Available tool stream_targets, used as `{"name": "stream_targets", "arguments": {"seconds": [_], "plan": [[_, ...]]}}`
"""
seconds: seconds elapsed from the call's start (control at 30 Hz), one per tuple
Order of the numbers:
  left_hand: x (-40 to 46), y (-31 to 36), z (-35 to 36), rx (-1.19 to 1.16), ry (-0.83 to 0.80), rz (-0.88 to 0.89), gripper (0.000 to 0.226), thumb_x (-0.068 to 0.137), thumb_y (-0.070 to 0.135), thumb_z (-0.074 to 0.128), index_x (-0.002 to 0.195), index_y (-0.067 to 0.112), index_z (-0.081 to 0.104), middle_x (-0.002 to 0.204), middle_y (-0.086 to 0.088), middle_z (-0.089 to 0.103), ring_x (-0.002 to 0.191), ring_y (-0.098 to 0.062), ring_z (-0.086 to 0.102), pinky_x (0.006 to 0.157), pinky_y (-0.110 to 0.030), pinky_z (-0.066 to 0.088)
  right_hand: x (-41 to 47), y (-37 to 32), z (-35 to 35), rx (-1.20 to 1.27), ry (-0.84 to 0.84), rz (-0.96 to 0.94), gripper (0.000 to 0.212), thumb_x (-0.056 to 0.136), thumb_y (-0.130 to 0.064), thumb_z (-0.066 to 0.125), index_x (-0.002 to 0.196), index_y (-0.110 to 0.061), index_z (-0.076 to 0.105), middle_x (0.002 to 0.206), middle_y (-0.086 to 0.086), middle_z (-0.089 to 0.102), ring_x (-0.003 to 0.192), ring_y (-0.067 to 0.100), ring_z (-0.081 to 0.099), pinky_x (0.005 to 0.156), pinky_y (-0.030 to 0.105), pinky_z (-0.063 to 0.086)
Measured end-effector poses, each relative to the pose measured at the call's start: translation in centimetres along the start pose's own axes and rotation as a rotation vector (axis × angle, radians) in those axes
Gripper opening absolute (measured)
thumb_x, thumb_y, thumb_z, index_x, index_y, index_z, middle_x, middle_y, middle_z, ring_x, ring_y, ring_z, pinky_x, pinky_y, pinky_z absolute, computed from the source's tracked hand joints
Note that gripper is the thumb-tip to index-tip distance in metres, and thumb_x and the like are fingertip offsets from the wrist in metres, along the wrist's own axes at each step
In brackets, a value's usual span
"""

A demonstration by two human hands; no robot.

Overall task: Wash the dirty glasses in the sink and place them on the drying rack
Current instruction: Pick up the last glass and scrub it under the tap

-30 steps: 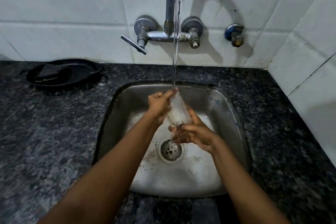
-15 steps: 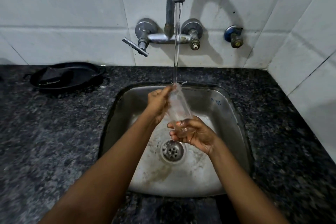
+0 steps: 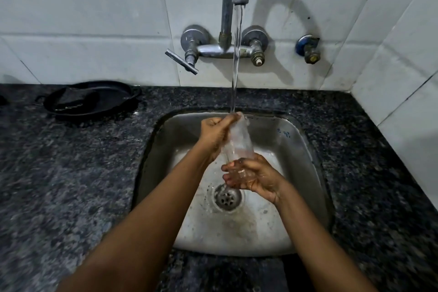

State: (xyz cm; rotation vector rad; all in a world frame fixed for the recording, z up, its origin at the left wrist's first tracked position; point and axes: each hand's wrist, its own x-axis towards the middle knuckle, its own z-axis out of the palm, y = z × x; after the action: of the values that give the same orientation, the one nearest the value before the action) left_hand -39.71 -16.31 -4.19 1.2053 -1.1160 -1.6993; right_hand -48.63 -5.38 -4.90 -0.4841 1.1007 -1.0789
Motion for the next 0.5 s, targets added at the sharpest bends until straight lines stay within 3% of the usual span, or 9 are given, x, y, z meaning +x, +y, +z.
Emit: {"name": "stream_targets", "arguments": {"seconds": [0.07,0.17,0.2,0.3,0.37,0.43,0.5], "plan": [[0.1,-0.1,0.7,0.143,0.048,0.039,0.024,0.078,0.025,0.071,0.066,0.009,0.058,0.066,-0.011,0.058,0.057,-0.018,0.055,0.058,-0.03,0.051,0.1,0.2,1.1,-0.301,0.186,-0.038,0.031,0.08,-0.006,0.065,0.108,-0.003,0.054,0.086,0.013,0.066,0.069,0.025,0.066,0.062,0.033,0.055],[-0.1,0.4,1.6,0.369,0.154,0.076,0.024,0.082,0.03,0.067,0.069,0.011,0.061,0.079,-0.014,0.065,0.072,-0.025,0.062,0.072,-0.037,0.055,0.4,0.6,2.5,-1.309,0.594,-0.179,0.073,0.07,-0.024,0.078,0.128,-0.009,0.035,0.107,0.008,0.059,0.097,0.03,0.061,0.074,0.032,0.048],[-0.1,0.6,1.7,0.371,0.184,0.092,0.025,0.083,0.03,0.065,0.065,0.013,0.059,0.075,-0.011,0.064,0.07,-0.024,0.061,0.072,-0.036,0.054,0.6,0.6,2.3,-1.365,0.618,-0.223,0.076,0.068,-0.027,0.079,0.128,-0.011,0.035,0.111,0.009,0.06,0.101,0.03,0.06,0.078,0.033,0.049],[-0.1,0.8,1.7,0.276,0.167,0.103,0.029,0.092,0.027,0.052,0.071,0.008,0.056,0.067,-0.007,0.056,0.061,-0.022,0.057,0.058,-0.032,0.052,1.3,-0.7,0.4,-0.827,0.31,-0.1,0.064,0.058,-0.029,0.086,0.113,-0.015,0.056,0.107,0.007,0.068,0.094,0.023,0.066,0.078,0.035,0.056],[-0.3,0.7,1.2,0.171,0.093,0.101,0.026,0.096,0.027,0.045,0.089,0.003,0.053,0.064,-0.006,0.051,0.051,-0.014,0.05,0.044,-0.022,0.046,1.7,-0.7,-0.5,-0.699,0.174,-0.035,0.05,0.058,-0.023,0.085,0.103,-0.016,0.065,0.1,0.007,0.071,0.089,0.021,0.069,0.074,0.035,0.058],[-0.3,0.9,0.7,0.015,0.051,0.077,0.03,0.097,0.031,0.042,0.092,0.003,0.052,0.06,-0.005,0.054,0.046,-0.01,0.051,0.045,-0.02,0.047,2.3,-0.5,-0.6,-0.721,0.238,-0.125,0.046,0.054,-0.018,0.086,0.095,-0.016,0.067,0.094,0.006,0.072,0.089,0.022,0.069,0.079,0.04,0.057],[0.0,1.7,0.2,-0.19,0.038,0.029,0.039,0.097,0.036,0.039,0.082,0.005,0.057,0.054,-0.002,0.058,0.046,-0.01,0.055,0.057,-0.026,0.051,3.0,-0.6,-0.3,-0.711,0.333,-0.199,0.059,0.049,-0.01,0.088,0.102,-0.015,0.063,0.099,0.005,0.07,0.093,0.021,0.066,0.082,0.041,0.056]]}}
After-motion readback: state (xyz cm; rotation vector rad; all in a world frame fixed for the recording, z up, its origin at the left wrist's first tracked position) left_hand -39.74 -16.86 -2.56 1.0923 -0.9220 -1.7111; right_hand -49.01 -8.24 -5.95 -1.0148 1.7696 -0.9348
